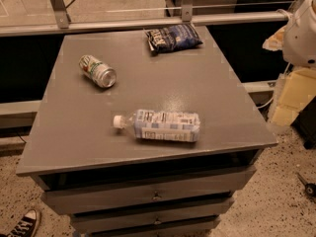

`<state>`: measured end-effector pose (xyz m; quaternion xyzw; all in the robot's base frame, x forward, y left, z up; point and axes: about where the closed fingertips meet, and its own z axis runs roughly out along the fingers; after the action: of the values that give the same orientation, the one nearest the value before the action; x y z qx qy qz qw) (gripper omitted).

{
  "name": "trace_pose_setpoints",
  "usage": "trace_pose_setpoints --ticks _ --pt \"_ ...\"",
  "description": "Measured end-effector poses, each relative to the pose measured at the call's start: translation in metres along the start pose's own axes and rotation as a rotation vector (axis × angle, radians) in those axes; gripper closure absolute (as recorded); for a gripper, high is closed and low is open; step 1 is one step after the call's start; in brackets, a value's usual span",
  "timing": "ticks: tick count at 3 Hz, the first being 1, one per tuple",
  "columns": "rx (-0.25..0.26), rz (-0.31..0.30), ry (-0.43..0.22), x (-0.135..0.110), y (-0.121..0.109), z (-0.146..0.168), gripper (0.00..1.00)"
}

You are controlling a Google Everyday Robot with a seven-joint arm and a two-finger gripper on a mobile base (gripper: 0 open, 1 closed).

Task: Place 7up can upright

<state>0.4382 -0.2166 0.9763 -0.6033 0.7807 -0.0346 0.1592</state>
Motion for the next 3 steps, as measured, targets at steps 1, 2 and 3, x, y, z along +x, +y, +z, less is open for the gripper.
trace_pose_setpoints --ticks 1,2,3 --pt "0.0 0.0 0.0 0.0 0.0 0.0 0.0" --pt "0.022 0.025 -0.039 -0.021 -0.016 0.012 0.0" --pt "0.042 0.063 -0.104 -0.067 -0.045 0.041 0.0"
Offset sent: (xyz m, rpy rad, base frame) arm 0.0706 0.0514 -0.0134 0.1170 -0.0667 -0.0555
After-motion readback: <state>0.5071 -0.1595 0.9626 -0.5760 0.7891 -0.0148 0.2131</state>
